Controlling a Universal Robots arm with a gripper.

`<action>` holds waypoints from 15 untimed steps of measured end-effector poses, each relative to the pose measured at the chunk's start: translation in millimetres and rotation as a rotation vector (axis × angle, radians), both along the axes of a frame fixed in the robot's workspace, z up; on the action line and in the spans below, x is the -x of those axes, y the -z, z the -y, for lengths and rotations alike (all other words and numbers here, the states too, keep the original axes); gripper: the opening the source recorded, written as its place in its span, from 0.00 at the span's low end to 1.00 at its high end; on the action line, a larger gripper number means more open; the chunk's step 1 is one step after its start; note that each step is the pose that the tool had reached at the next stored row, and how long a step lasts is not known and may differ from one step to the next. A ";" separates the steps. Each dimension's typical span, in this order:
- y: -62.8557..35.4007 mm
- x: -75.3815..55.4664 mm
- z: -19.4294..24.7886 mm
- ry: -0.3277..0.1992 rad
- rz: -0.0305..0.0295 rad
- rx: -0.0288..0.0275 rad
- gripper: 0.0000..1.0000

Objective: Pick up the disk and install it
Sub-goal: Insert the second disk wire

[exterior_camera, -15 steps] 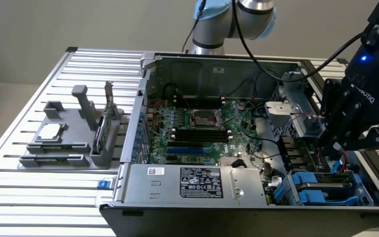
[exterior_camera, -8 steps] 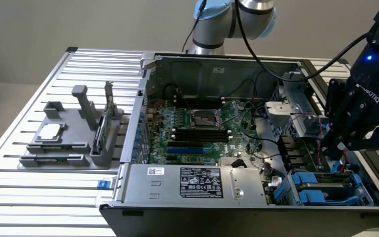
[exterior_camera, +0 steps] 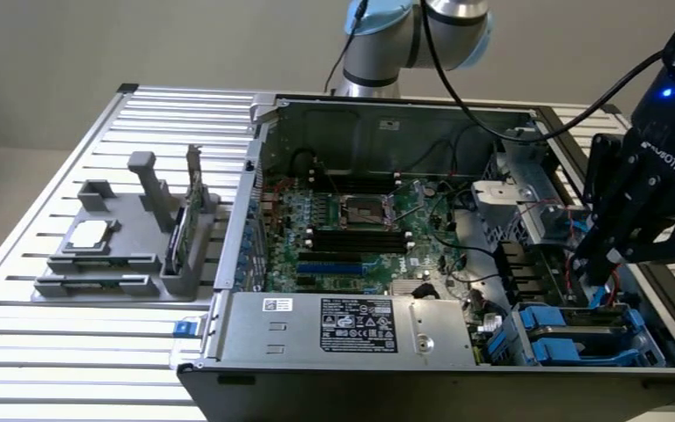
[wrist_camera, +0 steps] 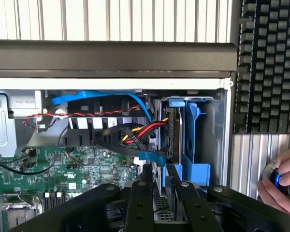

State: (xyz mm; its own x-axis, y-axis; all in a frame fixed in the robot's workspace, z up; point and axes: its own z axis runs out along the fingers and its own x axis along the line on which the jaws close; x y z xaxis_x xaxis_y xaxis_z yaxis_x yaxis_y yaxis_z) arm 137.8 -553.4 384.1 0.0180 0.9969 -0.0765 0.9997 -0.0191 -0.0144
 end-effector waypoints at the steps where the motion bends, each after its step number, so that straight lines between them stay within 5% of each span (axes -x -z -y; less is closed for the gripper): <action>1: 0.0 0.0 0.0 0.000 0.0002 0.0005 0.26; 15: 11.1 -0.7 0.0 0.000 0.0112 0.0269 0.26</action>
